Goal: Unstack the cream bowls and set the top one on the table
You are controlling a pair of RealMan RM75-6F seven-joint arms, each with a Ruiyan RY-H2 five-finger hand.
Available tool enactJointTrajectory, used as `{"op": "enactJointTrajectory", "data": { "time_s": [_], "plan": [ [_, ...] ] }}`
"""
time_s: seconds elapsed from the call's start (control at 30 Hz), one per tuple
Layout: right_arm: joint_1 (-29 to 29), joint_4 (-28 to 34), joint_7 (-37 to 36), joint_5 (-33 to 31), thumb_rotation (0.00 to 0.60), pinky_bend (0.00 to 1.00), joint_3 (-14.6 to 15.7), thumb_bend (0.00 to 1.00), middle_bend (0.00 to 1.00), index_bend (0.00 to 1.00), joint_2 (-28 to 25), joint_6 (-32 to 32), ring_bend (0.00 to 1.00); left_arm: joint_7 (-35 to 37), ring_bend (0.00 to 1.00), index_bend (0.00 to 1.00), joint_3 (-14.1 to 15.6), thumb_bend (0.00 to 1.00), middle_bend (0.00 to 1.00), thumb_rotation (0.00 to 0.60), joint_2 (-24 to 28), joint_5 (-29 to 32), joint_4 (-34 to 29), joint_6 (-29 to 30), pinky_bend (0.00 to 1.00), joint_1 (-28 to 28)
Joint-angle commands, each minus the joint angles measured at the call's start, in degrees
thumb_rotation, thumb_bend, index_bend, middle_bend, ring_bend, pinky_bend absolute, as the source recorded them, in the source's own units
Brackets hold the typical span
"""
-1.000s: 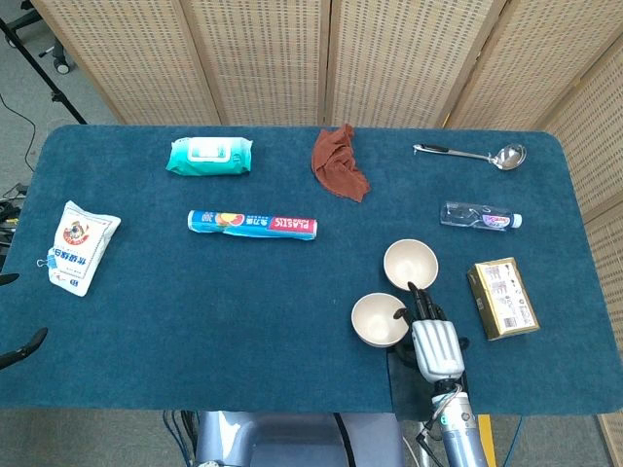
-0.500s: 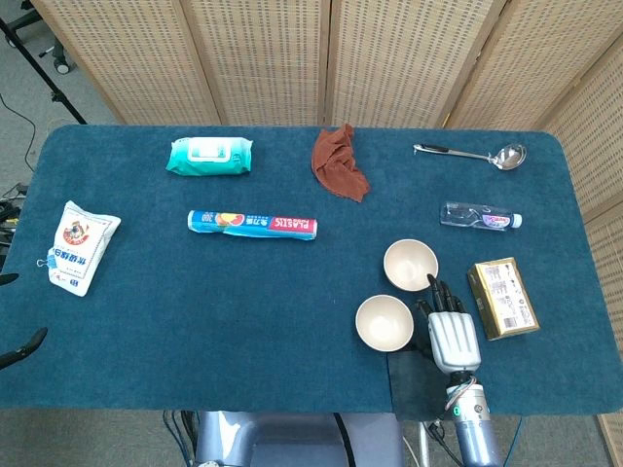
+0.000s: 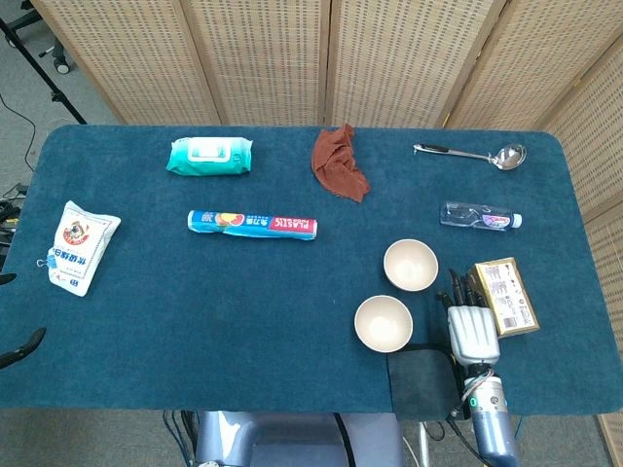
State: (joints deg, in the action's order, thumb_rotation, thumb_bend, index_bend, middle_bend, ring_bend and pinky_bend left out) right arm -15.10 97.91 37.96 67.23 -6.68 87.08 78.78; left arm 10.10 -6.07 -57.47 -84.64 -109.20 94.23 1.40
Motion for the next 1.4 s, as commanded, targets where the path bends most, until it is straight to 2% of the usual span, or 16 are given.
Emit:
{"op": "enactJointTrajectory", "data": {
  "time_s": [0.03, 0.23, 0.4, 0.5, 0.57, 0.67, 0.83, 0.97, 1.07, 1.27, 1.4],
  "plan": [
    [-0.1, -0.9, -0.6, -0.5, 0.6, 0.21, -0.5, 0.34, 0.0, 0.25, -1.3, -0.3, 0.0, -0.1, 0.0, 0.26, 0.0, 0.18, 0.0, 0.6, 0.0, 0.1, 0.1, -0.1, 0.05, 0.0],
    [0.4, -1.4, -3.1, 0.1, 0.6, 0.21, -1.4, 0.34, 0.0, 0.25, -5.7, 0.3, 0.0, -0.9, 0.0, 0.26, 0.1, 0.18, 0.0, 0.6, -0.5, 0.3, 0.2, -0.6, 0.05, -0.3],
    [2.1, 1.8, -5.5, 2.9, 0.6, 0.21, -0.9, 0.34, 0.0, 0.25, -10.3, 2.8, 0.0, -1.5, 0.0, 0.26, 0.1, 0.18, 0.0, 0.6, -0.9, 0.6, 0.5, -1.0, 0.05, -0.4],
    [3.3, 4.3, -7.0, 5.6, 0.6, 0.21, -0.2, 0.34, 0.0, 0.25, -12.8, 5.0, 0.0, -2.0, 0.0, 0.26, 0.0, 0.18, 0.0, 0.6, -1.3, 0.9, 0.8, -1.2, 0.05, -0.6],
    [5.4, 7.2, -9.6, 10.0, 0.6, 0.21, 0.9, 0.34, 0.0, 0.25, -15.6, 8.7, 0.0, -2.5, 0.0, 0.26, 0.1, 0.18, 0.0, 0.6, -2.0, 1.1, 1.3, -1.6, 0.05, -0.8],
    [7.3, 8.1, -12.5, 13.8, 0.6, 0.21, 1.8, 0.34, 0.0, 0.25, -17.7, 12.0, 0.0, -3.4, 0.0, 0.26, 0.1, 0.18, 0.0, 0.6, -2.9, 1.2, 2.0, -1.9, 0.05, -1.0],
    [10.2, 6.0, -18.3, 17.3, 0.6, 0.21, 1.9, 0.34, 0.01, 0.25, -19.4, 17.0, 0.0, -4.4, 0.0, 0.26, 0.1, 0.18, 0.0, 0.6, -4.5, 1.3, 3.2, -2.2, 0.05, -1.4],
    [11.4, 3.9, -21.4, 16.8, 0.6, 0.21, 1.6, 0.34, 0.05, 0.26, -20.0, 18.0, 0.0, -5.0, 0.0, 0.26, -0.1, 0.18, 0.0, 0.6, -5.7, 1.5, 4.1, -2.2, 0.05, -1.6],
    [12.3, 1.3, -24.2, 16.0, 0.6, 0.22, 1.0, 0.34, 0.06, 0.28, -20.6, 18.6, 0.0, -5.6, 0.0, 0.26, -0.3, 0.18, 0.0, 0.6, -7.2, 1.6, 5.3, -2.3, 0.05, -2.0],
    [13.0, -1.3, -27.7, 18.7, 0.6, 0.23, -1.0, 0.34, 0.1, 0.32, -21.2, 22.5, 0.02, -5.6, 0.0, 0.26, -0.6, 0.18, 0.0, 0.6, -9.3, 0.9, 6.9, -1.1, 0.05, -2.1],
    [13.9, -0.4, -28.4, 19.5, 0.6, 0.3, -2.2, 0.34, 0.18, 0.44, -21.9, 25.1, 0.1, -5.4, 0.0, 0.26, -0.3, 0.18, 0.0, 0.6, -9.4, 0.4, 6.8, -0.7, 0.05, -1.7]
  ]
}}
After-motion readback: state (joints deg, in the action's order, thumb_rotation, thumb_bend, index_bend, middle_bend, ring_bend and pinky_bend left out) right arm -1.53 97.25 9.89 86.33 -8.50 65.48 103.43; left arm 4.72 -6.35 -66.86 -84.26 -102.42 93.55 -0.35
